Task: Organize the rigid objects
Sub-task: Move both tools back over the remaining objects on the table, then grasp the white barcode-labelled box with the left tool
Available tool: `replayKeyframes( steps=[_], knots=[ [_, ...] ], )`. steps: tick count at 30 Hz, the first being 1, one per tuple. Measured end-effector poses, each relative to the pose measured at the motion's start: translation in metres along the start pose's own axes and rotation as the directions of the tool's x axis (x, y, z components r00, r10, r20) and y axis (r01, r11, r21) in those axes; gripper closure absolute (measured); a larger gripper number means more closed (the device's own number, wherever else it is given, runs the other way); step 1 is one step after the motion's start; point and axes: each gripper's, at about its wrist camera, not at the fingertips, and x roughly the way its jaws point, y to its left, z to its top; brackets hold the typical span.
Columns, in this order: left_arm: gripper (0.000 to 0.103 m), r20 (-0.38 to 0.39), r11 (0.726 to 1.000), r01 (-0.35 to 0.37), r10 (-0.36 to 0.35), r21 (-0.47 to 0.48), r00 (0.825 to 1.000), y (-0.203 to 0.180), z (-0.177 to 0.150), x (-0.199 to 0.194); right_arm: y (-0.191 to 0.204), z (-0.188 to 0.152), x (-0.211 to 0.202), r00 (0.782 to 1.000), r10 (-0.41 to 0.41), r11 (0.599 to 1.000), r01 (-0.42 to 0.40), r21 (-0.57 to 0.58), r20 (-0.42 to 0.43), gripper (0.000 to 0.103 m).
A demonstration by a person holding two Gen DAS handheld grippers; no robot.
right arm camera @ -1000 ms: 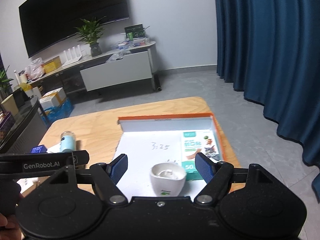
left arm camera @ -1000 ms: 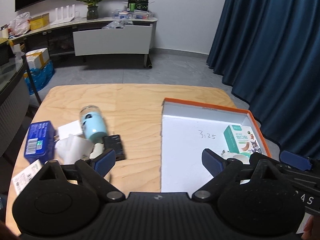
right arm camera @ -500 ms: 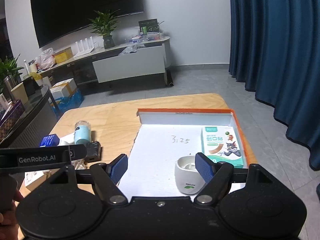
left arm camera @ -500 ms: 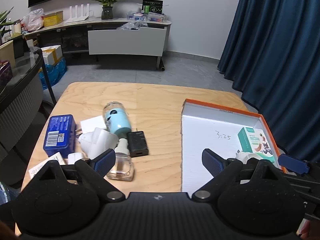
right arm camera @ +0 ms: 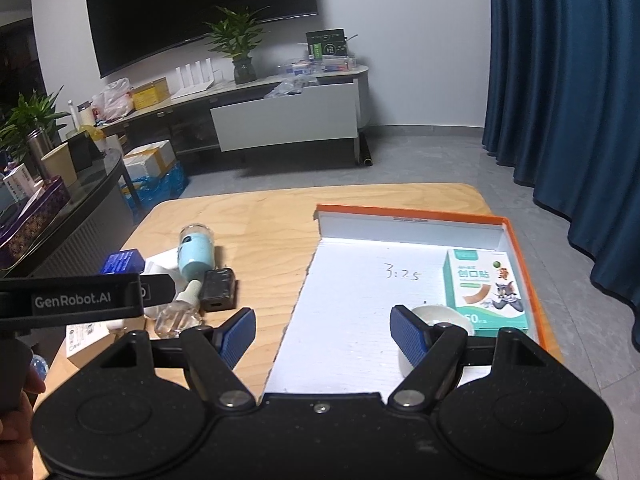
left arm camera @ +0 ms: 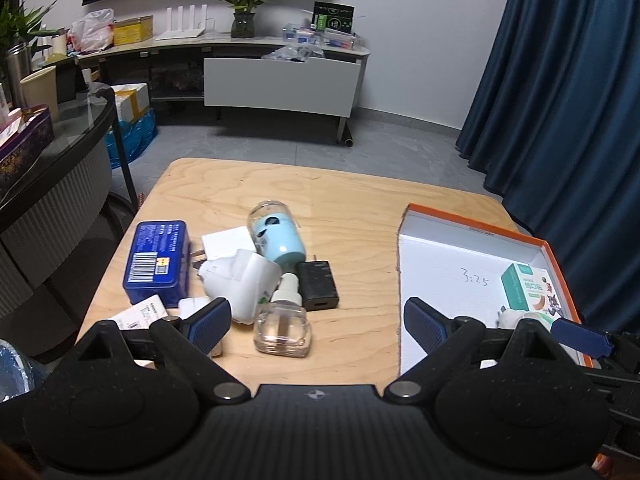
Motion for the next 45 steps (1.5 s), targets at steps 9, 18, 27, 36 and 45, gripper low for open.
replayKeyframes(
  steps=[9,18,27,36,45],
  knots=[
    [0.007,-0.001,0.999,-0.019,0.019,-0.033,1.000,0.018,-0.004,-0.004,0.017,-0.002,0.005,0.999,0.026,0.999,-0.027,-0.030,-0.020,0.014],
    [0.007,-0.006,0.996,-0.054,0.053,-0.073,0.999,0.043,-0.011,-0.009,0.041,-0.008,0.011,0.997,0.068,0.995,-0.071,-0.069,-0.045,0.014],
    [0.006,-0.002,0.988,-0.083,0.084,-0.128,0.997,0.071,-0.017,-0.014,0.061,-0.011,0.014,0.993,0.101,0.989,-0.106,-0.106,-0.058,0.014],
    [0.003,-0.033,0.952,-0.220,0.218,-0.215,0.975,0.124,-0.036,-0.009,0.059,-0.017,0.016,0.992,0.111,0.990,-0.116,-0.083,-0.066,0.015],
    [0.003,-0.061,0.931,-0.266,0.259,-0.251,0.964,0.136,-0.023,0.028,0.057,-0.019,0.014,0.992,0.108,0.990,-0.113,-0.083,-0.062,0.015]
  ],
)
